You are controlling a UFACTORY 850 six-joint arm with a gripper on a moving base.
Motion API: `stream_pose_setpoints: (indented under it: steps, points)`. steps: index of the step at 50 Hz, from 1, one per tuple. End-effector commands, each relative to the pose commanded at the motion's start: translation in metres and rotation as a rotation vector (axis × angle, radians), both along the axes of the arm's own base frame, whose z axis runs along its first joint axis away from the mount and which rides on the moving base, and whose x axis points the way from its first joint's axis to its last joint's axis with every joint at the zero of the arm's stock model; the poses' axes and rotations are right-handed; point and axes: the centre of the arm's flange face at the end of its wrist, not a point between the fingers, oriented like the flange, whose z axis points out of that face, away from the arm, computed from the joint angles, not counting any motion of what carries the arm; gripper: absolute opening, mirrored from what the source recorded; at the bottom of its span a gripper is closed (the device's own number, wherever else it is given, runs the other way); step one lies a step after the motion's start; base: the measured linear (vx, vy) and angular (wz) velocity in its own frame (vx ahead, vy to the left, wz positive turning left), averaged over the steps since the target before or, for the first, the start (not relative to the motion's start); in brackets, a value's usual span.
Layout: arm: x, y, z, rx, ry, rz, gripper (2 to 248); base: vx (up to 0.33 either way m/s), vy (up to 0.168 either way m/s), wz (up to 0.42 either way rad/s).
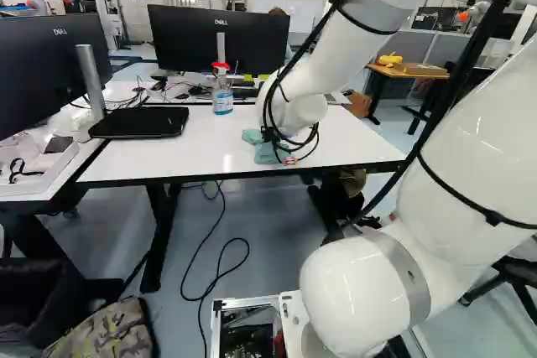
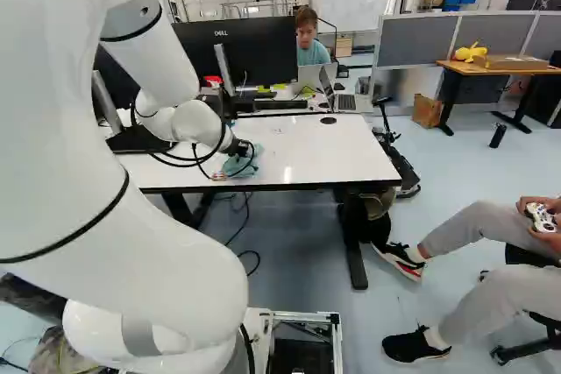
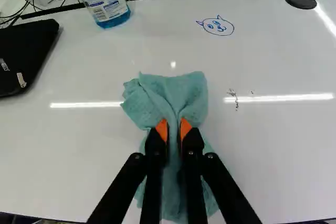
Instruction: Clean the table with the green towel
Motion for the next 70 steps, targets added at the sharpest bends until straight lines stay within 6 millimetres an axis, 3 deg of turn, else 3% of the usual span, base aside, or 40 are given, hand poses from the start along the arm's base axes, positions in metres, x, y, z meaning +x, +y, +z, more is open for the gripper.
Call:
stream_pose_setpoints:
  steps: [11,60,70]
  points:
    - [0.001,-0.01,0.009,0.003,-0.022,-0.025,48,0.0,0.0,0.0]
    - [0.05,-0.081,0.01,0.001,-0.022,-0.204,48,0.0,0.0,0.0]
    - [0.057,-0.084,0.003,0.0,-0.006,-0.209,48,0.0,0.0,0.0]
